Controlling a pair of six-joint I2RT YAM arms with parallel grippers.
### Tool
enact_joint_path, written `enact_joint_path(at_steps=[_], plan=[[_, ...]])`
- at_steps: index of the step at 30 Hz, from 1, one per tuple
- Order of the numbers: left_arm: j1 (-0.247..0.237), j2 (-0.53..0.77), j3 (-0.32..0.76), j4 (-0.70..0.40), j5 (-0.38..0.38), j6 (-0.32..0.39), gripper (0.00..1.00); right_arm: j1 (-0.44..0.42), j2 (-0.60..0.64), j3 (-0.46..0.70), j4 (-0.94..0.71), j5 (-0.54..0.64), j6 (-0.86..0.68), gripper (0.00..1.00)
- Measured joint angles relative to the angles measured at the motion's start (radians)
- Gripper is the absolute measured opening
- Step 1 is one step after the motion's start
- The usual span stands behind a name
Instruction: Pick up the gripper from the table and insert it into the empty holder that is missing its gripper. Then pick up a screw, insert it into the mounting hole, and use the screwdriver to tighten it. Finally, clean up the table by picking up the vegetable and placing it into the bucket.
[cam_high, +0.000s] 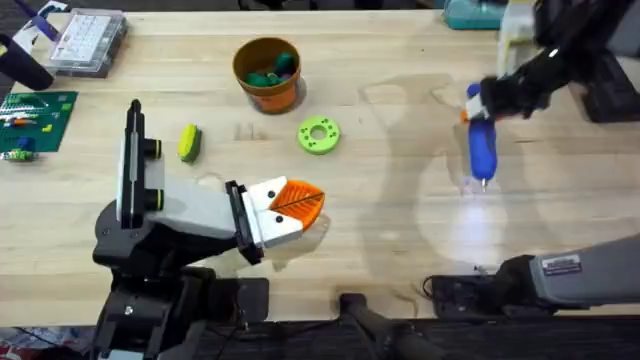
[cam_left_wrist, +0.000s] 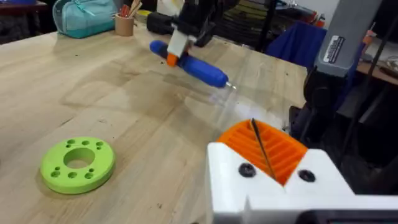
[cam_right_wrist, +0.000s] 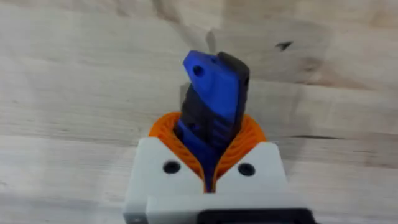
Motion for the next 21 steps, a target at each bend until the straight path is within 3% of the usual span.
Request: enact_joint_path(at_steps=[10, 21], plan=[[0.000, 0.000, 0.000, 0.000, 0.000, 0.000, 0.015, 0.000, -0.164, 0.177, -0.095, -0.004, 0.001, 0.027], [0.000, 0.000, 0.000, 0.000, 0.000, 0.000, 0.015, 0.001, -0.363, 0.250, -0.123, -0.030, 0.009, 0.027]])
